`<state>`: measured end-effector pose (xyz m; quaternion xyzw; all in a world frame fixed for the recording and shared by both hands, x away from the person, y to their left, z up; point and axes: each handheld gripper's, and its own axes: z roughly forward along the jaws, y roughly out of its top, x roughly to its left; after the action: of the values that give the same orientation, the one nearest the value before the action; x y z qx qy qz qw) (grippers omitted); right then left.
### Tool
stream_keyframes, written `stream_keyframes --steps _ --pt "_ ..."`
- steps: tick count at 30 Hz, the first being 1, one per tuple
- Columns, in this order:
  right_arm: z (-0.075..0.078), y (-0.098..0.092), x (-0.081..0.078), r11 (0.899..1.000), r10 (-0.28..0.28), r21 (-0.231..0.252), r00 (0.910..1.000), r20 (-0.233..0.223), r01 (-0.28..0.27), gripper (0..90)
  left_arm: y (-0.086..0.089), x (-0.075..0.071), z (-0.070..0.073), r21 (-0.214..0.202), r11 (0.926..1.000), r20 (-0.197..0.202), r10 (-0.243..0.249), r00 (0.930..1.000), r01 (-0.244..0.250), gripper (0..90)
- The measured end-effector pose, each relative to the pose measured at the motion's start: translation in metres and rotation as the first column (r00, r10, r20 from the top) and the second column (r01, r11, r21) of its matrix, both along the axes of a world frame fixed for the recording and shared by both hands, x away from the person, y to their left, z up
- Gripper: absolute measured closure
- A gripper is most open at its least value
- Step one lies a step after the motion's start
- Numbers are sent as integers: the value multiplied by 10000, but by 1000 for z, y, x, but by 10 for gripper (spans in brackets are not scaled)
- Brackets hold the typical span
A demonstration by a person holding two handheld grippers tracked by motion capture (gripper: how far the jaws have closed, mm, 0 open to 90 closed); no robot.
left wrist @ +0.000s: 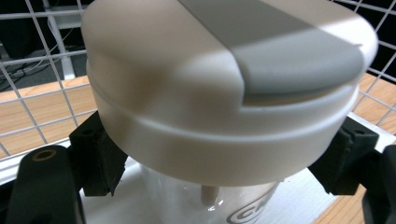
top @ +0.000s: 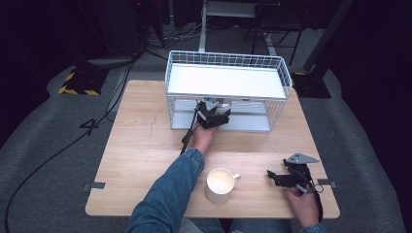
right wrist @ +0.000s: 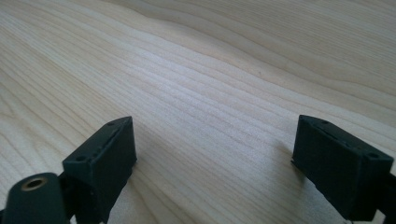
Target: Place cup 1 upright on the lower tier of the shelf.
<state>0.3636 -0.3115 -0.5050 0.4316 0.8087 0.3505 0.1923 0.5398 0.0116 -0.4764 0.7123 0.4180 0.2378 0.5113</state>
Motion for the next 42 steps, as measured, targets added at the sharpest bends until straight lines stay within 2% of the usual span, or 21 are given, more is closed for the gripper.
stream_keyframes --steps 3,10,14,20,22,25,26,31,42 --pt "0 0 0 10000 0 -1 10000 -1 0 138 0 1 0 -42 10000 -16 14 10000 -15 184" --pt "0 0 0 10000 -1 0 10000 -1 1 137 -1 1 2 218 9997 -91 -75 9999 77 177" --pt "0 0 0 10000 0 0 10000 -1 0 137 -4 -1 3 406 9991 74 -152 9999 148 152" --pt "0 0 0 10000 -1 -1 10000 0 1 137 -2 -2 5 58 9997 -22 -249 9997 249 96" --pt "0 0 0 10000 4 -3 10000 6 -4 137 -1 -3 6 87 9992 43 -401 9992 401 45" --pt "0 0 0 10000 0 -2 10000 0 0 137 1 -5 7 59 9989 18 -461 9989 460 40" --pt "0 0 0 10000 -1 -1 10000 -2 1 137 1 -6 7 31 9990 44 -447 9990 446 37" --pt "0 0 0 10000 -1 0 10000 -1 1 138 5 -14 9 398 9972 106 -643 9979 638 27" --pt "0 0 0 10000 -1 3 10000 -5 1 137 20 -37 14 289 9968 22 -749 9972 748 20"
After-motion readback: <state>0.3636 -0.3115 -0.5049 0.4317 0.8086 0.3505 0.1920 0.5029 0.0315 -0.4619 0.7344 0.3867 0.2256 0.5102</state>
